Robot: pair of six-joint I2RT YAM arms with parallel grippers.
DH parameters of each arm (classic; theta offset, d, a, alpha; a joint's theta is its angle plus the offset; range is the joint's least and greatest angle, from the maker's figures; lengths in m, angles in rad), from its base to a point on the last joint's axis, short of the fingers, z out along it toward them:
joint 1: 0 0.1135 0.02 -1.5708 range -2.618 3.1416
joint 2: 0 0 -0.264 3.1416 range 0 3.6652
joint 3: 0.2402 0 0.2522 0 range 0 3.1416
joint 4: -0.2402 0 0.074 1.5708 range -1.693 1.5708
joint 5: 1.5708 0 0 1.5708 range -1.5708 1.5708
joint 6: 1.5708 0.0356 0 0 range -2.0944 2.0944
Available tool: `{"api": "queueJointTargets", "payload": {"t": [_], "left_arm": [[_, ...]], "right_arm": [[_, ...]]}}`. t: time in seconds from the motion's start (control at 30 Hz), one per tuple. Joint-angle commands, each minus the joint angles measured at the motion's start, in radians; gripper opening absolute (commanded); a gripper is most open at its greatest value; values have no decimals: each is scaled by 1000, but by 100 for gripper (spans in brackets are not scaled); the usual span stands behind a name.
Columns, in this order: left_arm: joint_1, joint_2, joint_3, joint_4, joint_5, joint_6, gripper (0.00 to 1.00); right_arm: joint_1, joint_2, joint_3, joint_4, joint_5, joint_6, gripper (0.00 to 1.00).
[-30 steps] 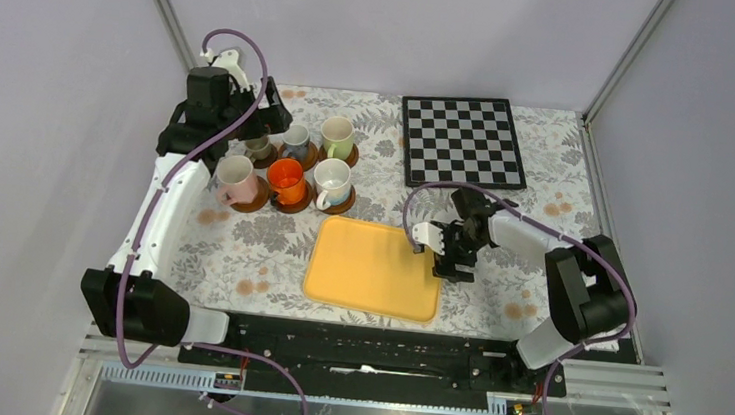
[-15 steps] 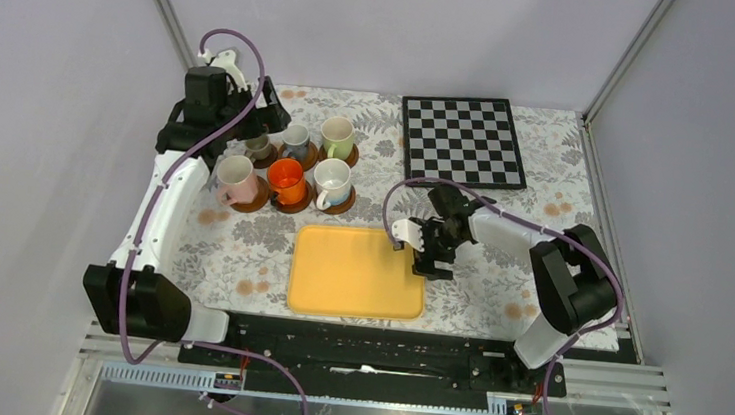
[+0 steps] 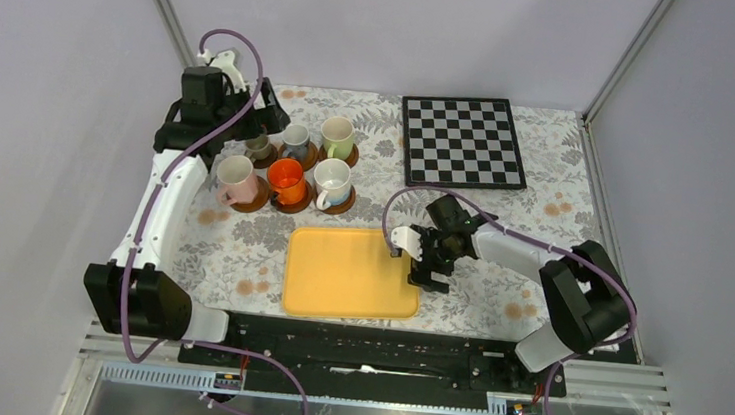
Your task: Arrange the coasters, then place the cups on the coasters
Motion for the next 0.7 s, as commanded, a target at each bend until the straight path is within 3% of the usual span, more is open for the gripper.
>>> {"api": "queueJointTargets", "payload": {"t": [0.0, 0.07, 0.17, 0.3, 0.47, 0.67], "left_arm": [[4, -1, 29, -25, 146, 138, 99], [4, -5, 36, -92, 283, 291, 99], [-4, -19, 32, -297, 505, 646, 95], [-101, -52, -55, -559, 482, 1003, 84], [-125, -155, -380, -473, 427, 1192, 63], [-118, -206, -606, -321, 436, 1383, 53]], "right_arm": [[12, -24, -81, -111, 35, 56, 97], [20, -27, -78, -108, 24, 91, 98], [51, -21, -80, -82, 29, 132, 97], [81, 3, -86, -50, 38, 174, 96], [93, 11, -73, -31, 3, 225, 94], [143, 9, -91, 39, -5, 291, 94]]}}
